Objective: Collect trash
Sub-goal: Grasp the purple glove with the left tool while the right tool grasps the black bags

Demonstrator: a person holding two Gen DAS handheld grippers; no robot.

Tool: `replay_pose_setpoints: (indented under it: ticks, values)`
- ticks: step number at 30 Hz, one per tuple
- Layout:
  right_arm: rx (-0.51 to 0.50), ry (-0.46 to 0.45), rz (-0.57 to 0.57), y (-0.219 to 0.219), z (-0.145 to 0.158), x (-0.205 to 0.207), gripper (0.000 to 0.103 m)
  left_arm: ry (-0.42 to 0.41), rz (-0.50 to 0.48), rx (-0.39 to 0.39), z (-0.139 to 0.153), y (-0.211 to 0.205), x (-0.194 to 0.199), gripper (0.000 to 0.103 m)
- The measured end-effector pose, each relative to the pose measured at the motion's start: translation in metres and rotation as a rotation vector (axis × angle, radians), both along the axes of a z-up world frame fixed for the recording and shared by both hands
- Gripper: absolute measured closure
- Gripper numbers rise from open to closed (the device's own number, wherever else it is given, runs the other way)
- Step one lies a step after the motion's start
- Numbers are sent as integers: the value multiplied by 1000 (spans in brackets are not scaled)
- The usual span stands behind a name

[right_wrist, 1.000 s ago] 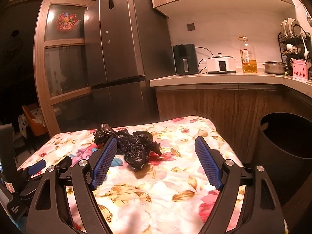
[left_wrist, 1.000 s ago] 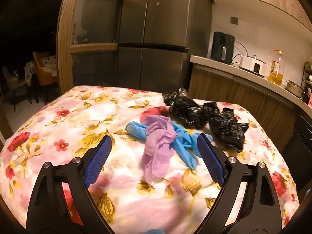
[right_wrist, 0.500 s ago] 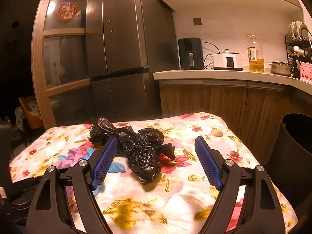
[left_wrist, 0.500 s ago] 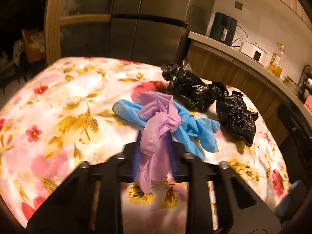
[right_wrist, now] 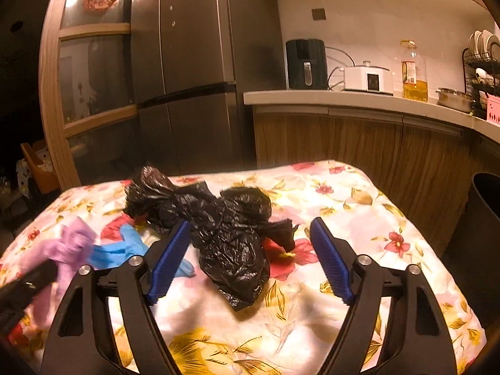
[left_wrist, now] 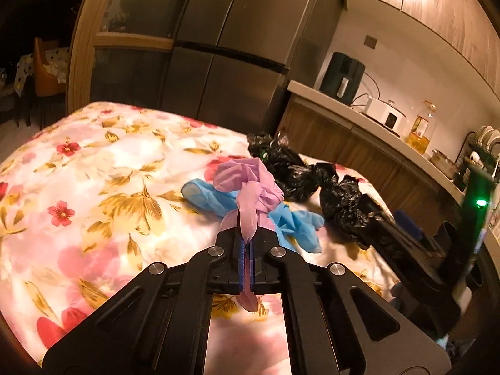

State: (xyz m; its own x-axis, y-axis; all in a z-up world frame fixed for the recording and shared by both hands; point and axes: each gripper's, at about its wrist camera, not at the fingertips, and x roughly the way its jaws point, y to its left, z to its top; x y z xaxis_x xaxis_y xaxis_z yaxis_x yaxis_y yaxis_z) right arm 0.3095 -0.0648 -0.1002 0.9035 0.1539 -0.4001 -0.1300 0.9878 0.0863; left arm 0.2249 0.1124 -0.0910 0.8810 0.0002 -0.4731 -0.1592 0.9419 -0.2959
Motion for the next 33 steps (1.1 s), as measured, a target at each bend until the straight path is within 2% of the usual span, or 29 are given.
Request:
replay_pose_setpoints:
  ticks: [5, 8, 10, 11, 12, 13, 16, 25, 33]
  values:
    - [-5, 50, 8, 1, -10, 9, 38, -19, 2, 53, 8, -5, -10, 103]
    - [-8, 84, 30, 3, -15, 14, 50, -14, 6, 68, 9, -7, -14, 103]
    - [-6, 97, 41, 4, -16, 16, 69, -10, 9, 64, 10, -6, -16, 103]
    - [0, 104, 50, 3, -16, 16, 72, -10, 12, 64, 11, -5, -18, 103]
    - [6, 107, 57, 3, -16, 17, 80, -9, 15, 66, 11, -5, -19, 103]
    - [11, 110, 65, 3, -16, 17, 92, -9, 17, 66, 11, -4, -20, 103]
    - [25, 109, 81, 2, -14, 14, 99, -10, 24, 66, 13, -2, -25, 103]
    - [48, 25, 81, -18, 6, -20, 101, -27, 29, 79, 21, -7, -36, 103]
    - [68, -15, 70, -48, 20, -57, 101, -34, 5, 91, 28, -26, -40, 103]
